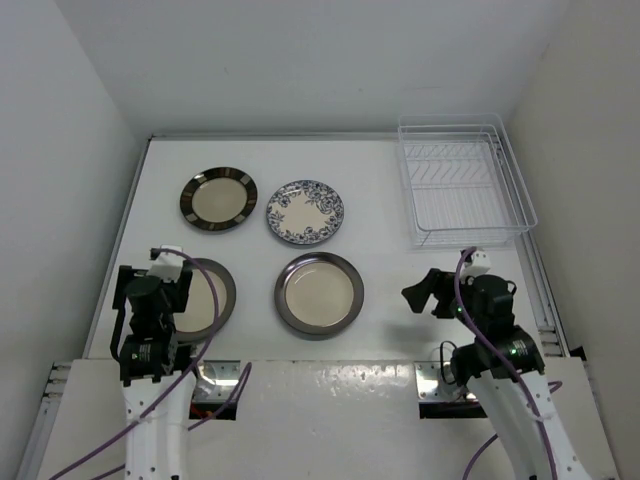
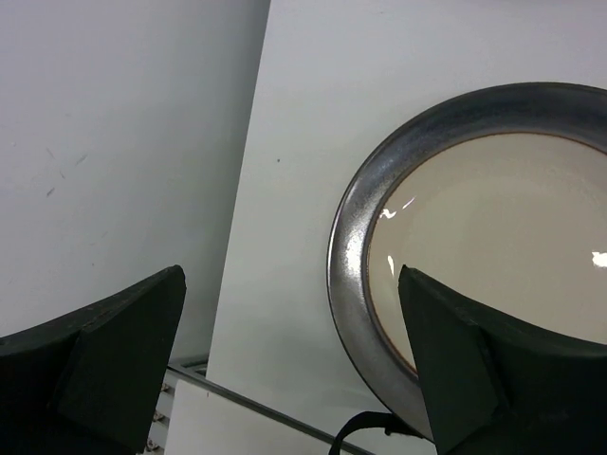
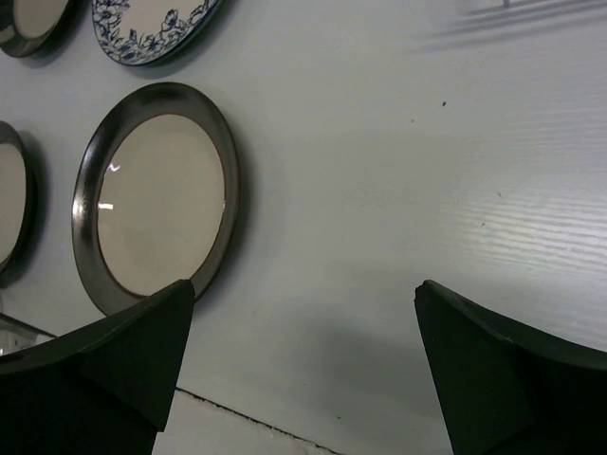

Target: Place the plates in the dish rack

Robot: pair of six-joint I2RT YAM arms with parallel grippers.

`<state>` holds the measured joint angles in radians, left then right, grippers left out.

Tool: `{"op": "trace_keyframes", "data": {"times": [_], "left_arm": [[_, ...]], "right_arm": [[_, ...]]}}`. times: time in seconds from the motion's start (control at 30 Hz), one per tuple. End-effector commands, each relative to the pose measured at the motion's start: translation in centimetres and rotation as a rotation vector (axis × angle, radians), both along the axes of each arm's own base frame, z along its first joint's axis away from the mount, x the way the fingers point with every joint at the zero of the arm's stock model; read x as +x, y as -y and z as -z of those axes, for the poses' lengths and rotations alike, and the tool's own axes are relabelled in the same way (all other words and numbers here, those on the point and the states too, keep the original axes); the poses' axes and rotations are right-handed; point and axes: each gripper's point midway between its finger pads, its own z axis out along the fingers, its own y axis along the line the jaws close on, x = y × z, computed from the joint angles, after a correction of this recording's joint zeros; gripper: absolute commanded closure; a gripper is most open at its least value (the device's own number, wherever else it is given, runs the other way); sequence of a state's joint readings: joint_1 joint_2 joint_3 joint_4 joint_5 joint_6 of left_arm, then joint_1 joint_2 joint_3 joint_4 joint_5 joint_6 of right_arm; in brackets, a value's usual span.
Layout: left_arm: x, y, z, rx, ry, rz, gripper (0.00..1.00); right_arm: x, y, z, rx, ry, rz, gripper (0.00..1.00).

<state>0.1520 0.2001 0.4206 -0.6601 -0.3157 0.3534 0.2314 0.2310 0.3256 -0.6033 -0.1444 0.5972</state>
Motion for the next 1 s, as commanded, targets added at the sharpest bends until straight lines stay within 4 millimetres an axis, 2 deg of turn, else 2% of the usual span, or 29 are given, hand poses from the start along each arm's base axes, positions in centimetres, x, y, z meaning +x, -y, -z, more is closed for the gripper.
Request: {"op": "trace_keyframes", "data": {"times": [0.0,0.07,0.1,0.13,0.17,0.2,0.27,0.3,0.33,0.37,0.4,0.43,0.47,0.5,0.53,0.6,0.63,0.7,0.73,0.77,0.87,0.97], "left_arm": [[-0.2,-0.8,-1.5,0.017,0.028,-0.049,0.00],[-0.5,-1.4,-2.7,0.062,0.010,-0.065,0.00],[-0.6,-1.5,-3.0,0.084,-0.011,-0.053,0.00],[-0.9,-1.7,-3.2,0.139,-0.072,-0.022,0.00],[-0.5,-1.6,-4.2,0.156,-0.081,0.002,0.00],[-0.2,-1.3,-4.7,0.151,-0.089,0.032,0.00],[0.3,-0.3,-6.6,0.134,-0.102,0.105,0.00],[1.4,0.7,-6.0,0.100,-0.154,0.177,0.00],[1.7,1.2,-6.1,0.079,-0.175,0.207,0.00],[2.0,1.7,-5.9,0.055,-0.208,0.237,0.00],[2.7,2.5,-6.4,0.018,-0.204,0.278,0.00],[3.5,2.9,-5.5,-0.017,-0.248,0.296,0.00],[3.9,3.3,-5.5,-0.056,-0.250,0.304,0.00],[4.4,4.2,-4.8,-0.102,-0.264,0.343,0.00],[5.0,4.6,-4.2,-0.129,-0.295,0.365,0.00],[5.6,5.8,-3.8,-0.187,-0.302,0.409,0.00],[6.0,5.9,-3.9,-0.192,-0.294,0.420,0.00],[6.9,6.3,-4.3,-0.215,-0.254,0.426,0.00],[7.0,6.3,-4.1,-0.214,-0.252,0.426,0.00],[7.3,6.3,-4.4,-0.214,-0.232,0.423,0.00],[7.5,6.3,-4.6,-0.212,-0.221,0.420,0.00],[7.4,6.0,-4.2,-0.205,-0.233,0.402,0.00]], "right_arm": [[-0.3,-1.3,-0.7,0.053,-0.010,-0.050,0.01],[-0.4,-1.5,-0.3,0.050,-0.054,-0.064,0.01],[-0.1,-1.6,-1.5,0.052,-0.036,-0.070,0.01],[0.0,-1.6,-1.3,0.042,-0.066,-0.071,0.01],[0.1,-1.7,-1.2,0.038,-0.102,-0.076,0.01],[0.9,-2.0,-2.9,0.036,-0.094,-0.085,0.01],[1.9,-2.4,-4.2,0.005,-0.093,-0.127,0.01],[2.5,-2.7,-3.8,-0.002,-0.132,-0.139,0.01],[3.4,-3.0,-5.5,0.002,-0.103,-0.151,0.01],[3.6,-3.6,-5.5,0.016,-0.117,-0.168,0.01],[4.6,-5.1,-5.1,0.032,-0.134,-0.203,0.01],[4.7,-5.7,-4.3,0.053,-0.164,-0.194,0.01],[5.7,-7.2,-3.8,0.081,-0.156,-0.199,0.01],[5.0,-8.7,-3.1,0.086,-0.172,-0.240,0.01],[4.2,-8.9,-0.8,0.091,-0.234,-0.216,0.01],[4.0,-10.7,0.9,0.116,-0.267,-0.218,0.01],[3.6,-10.9,2.5,0.154,-0.321,-0.181,0.03],[3.8,-11.4,4.3,0.178,-0.355,-0.159,0.15],[3.2,-11.2,5.3,0.184,-0.401,-0.134,0.16],[3.8,-11.0,5.9,0.171,-0.400,-0.110,0.16],[3.9,-10.1,7.8,0.121,-0.436,-0.068,0.18],[4.1,-10.9,8.9,0.172,-0.448,-0.094,0.21]]}}
